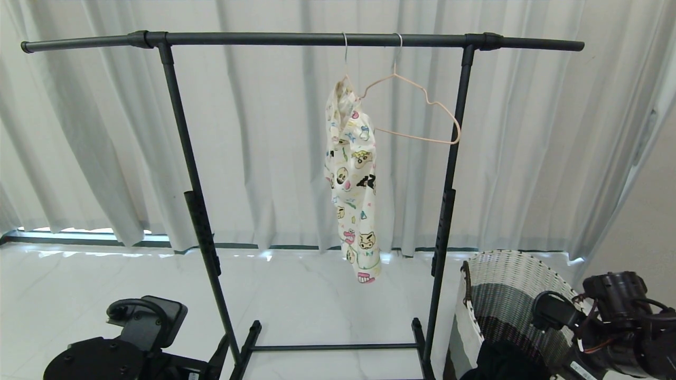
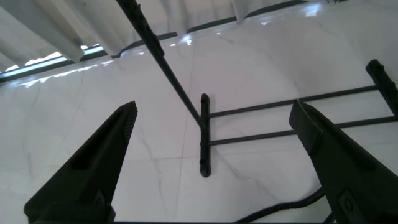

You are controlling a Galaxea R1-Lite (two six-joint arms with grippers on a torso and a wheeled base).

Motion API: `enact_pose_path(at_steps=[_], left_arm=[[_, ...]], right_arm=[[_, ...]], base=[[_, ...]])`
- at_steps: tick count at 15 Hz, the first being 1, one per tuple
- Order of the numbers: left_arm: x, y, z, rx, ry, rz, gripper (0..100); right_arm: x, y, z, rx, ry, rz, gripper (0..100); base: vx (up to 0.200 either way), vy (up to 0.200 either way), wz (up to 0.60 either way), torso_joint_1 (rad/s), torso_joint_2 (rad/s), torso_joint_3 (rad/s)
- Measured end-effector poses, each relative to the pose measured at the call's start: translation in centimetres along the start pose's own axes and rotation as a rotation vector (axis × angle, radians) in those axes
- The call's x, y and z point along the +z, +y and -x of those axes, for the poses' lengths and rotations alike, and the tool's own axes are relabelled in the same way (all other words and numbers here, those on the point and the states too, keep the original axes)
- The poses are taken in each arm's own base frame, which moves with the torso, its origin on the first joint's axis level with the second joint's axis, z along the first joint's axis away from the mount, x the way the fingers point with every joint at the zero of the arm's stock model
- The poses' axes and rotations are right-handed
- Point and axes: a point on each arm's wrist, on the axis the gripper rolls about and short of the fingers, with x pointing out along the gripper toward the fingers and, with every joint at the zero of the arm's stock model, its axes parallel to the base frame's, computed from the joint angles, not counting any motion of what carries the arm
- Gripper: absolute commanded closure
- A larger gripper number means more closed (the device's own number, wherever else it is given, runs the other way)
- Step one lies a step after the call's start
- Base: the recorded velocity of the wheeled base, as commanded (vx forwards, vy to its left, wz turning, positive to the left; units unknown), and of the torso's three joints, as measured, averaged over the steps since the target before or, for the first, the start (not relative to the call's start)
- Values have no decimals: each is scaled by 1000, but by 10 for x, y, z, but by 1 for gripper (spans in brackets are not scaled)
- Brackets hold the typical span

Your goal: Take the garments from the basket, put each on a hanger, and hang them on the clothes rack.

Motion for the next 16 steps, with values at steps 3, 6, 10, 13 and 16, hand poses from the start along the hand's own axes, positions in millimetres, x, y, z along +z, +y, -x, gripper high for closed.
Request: enact_pose_path(at_steps=[3,6,10,13,16], left_arm=[[-1,-2,-1,-4,8,-9,0],[-1,-2,-2,-6,12,-13,0],[-1,-4,-1,-13,10,-17,0],[-1,-4,-1,-15,9,-17,0],[-1,-5,0,-19,7,-19,0]], right_arm=[[-2,1,-25,-15,2,61,0],[-6,7,-41,-17,-11,89,0],[-12,15,-49,20,-11,160,0],[-13,19,-57,13,-28,166,0],[-15,24,-64,-17,-60,164,0]], base=[[0,0,0,0,0,0],[0,0,0,0,0,0],[0,0,0,0,0,0],[0,0,0,0,0,0],[0,0,0,0,0,0]])
